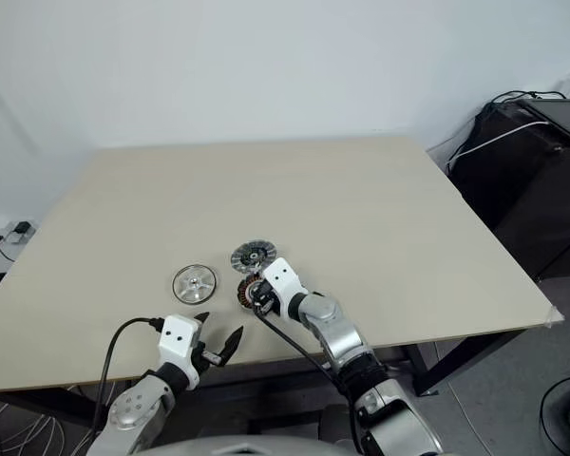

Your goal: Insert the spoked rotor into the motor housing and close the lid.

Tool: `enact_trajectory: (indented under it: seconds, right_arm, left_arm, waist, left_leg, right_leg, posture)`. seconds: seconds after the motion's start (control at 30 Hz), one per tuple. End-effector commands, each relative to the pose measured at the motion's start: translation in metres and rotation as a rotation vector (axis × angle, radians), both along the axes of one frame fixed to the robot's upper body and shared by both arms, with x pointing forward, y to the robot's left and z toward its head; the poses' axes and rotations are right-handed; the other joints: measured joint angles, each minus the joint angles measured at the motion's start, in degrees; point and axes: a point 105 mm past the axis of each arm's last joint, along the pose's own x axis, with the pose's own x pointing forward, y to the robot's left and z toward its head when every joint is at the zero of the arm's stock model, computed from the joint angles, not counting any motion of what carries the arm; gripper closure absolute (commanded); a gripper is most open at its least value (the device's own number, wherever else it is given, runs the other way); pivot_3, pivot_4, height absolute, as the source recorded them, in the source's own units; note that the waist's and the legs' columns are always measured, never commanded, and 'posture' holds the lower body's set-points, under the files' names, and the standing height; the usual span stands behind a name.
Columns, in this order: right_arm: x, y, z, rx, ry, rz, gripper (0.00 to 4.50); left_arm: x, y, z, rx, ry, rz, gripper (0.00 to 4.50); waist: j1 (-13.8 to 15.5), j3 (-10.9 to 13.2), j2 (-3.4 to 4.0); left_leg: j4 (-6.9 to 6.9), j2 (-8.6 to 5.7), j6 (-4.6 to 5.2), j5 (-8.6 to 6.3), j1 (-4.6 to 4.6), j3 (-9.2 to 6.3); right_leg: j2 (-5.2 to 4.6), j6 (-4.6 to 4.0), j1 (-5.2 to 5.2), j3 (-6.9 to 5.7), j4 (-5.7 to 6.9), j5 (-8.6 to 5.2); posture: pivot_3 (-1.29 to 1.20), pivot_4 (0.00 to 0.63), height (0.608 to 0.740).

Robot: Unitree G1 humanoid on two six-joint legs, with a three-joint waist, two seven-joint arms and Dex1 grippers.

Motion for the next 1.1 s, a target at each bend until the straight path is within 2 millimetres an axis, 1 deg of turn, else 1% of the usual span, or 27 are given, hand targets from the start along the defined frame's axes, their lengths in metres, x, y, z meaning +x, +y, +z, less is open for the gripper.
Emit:
enact_trajectory:
  seconds: [0.03,0.17,0.2,0.23,0.33,0.5,0.63,0.83,0.97,1.1]
  right_arm:
    - [0.002,0.0,0.021,0.064,-0.05,0.021,1.87]
    - [-0.008,-0.001,0.047,0.148,-0.078,0.058,1.87]
    - [-0.009,-0.001,0.05,0.158,-0.082,0.059,1.87]
    - [-0.011,-0.002,0.054,0.166,-0.09,0.057,2.06]
    - [-0.016,-0.005,0.059,0.154,-0.1,0.044,2.8]
    - [-0.018,-0.003,0.05,0.044,-0.106,0.029,4.47]
    - [-0.016,0.006,0.042,-0.019,-0.084,0.033,4.47]
    - [-0.004,0.016,0.042,-0.059,-0.082,0.027,4.47]
    - [0.001,0.017,0.036,-0.085,-0.071,0.026,4.47]
    - [0.005,0.012,0.029,-0.107,-0.063,0.007,4.47]
  left_arm:
    - [0.005,-0.001,0.014,-0.011,-0.053,-0.001,0.0]
    - [0.005,-0.001,0.012,-0.012,-0.047,-0.005,0.0]
    - [0.005,-0.001,0.011,-0.011,-0.046,-0.006,0.0]
    - [0.005,-0.001,0.011,-0.012,-0.045,-0.007,0.0]
    - [0.006,-0.001,0.011,-0.015,-0.045,-0.01,0.0]
    - [0.006,-0.001,0.01,-0.014,-0.041,-0.014,0.0]
    - [0.006,-0.001,0.01,-0.013,-0.039,-0.015,0.0]
    - [0.006,0.001,0.008,-0.013,-0.035,-0.009,0.0]
    - [0.005,0.001,0.006,-0.016,-0.033,-0.003,0.0]
    - [0.004,0.001,0.005,-0.019,-0.032,0.0,0.0]
  waist:
    - [0.05,0.0,0.0]
    - [0.18,0.01,0.01]
    - [0.15,0.01,0.01]
    - [0.13,0.01,0.01]
    - [0.21,0.0,0.0]
    - [0.23,0.0,0.0]
    - [0.19,0.0,0.0]
    - [0.2,0.0,-0.01]
    - [0.23,-0.01,-0.02]
    - [0.15,0.0,-0.01]
  left_leg:
    - [0.0,0.0,0.0,0.0,-0.01,0.0]
    - [-0.01,-0.02,0.0,0.0,-0.06,-0.01]
    - [-0.01,-0.02,0.0,-0.01,-0.06,-0.01]
    - [-0.02,-0.01,0.0,-0.01,-0.06,-0.01]
    - [-0.01,0.01,-0.02,-0.01,-0.03,-0.03]
    - [0.0,0.02,-0.04,-0.02,-0.04,-0.02]
    - [-0.01,0.01,-0.04,-0.02,-0.05,-0.02]
    - [0.0,0.0,-0.03,-0.02,-0.05,-0.01]
    - [-0.01,-0.01,-0.03,-0.02,-0.05,-0.02]
    - [-0.01,-0.03,-0.03,-0.02,-0.05,-0.02]
  right_leg:
    - [0.0,-0.01,0.0,0.0,0.0,0.0]
    - [-0.01,-0.03,-0.03,0.01,-0.03,-0.01]
    - [0.0,-0.03,-0.04,0.01,-0.03,-0.01]
    - [0.0,-0.02,-0.04,0.01,-0.03,-0.01]
    - [0.01,0.15,-0.03,-0.02,-0.01,-0.12]
    - [-0.02,0.13,-0.03,-0.01,-0.02,-0.11]
    - [-0.02,-0.01,-0.06,-0.01,-0.02,-0.03]
    - [-0.02,-0.04,-0.05,-0.02,-0.02,-0.01]
    - [-0.01,-0.04,-0.04,-0.03,-0.02,-0.01]
    - [-0.01,-0.05,-0.04,-0.03,-0.03,-0.01]
  posture:
    - [0.0,0.0,0.74]
    - [0.0,0.0,0.74]
    - [0.0,0.0,0.74]
    - [0.0,0.0,0.74]
    - [0.0,0.0,0.74]
    - [0.0,0.0,0.74]
    - [0.0,0.0,0.74]
    - [0.0,0.0,0.74]
    - [0.0,0.0,0.74]
    - [0.0,0.0,0.74]
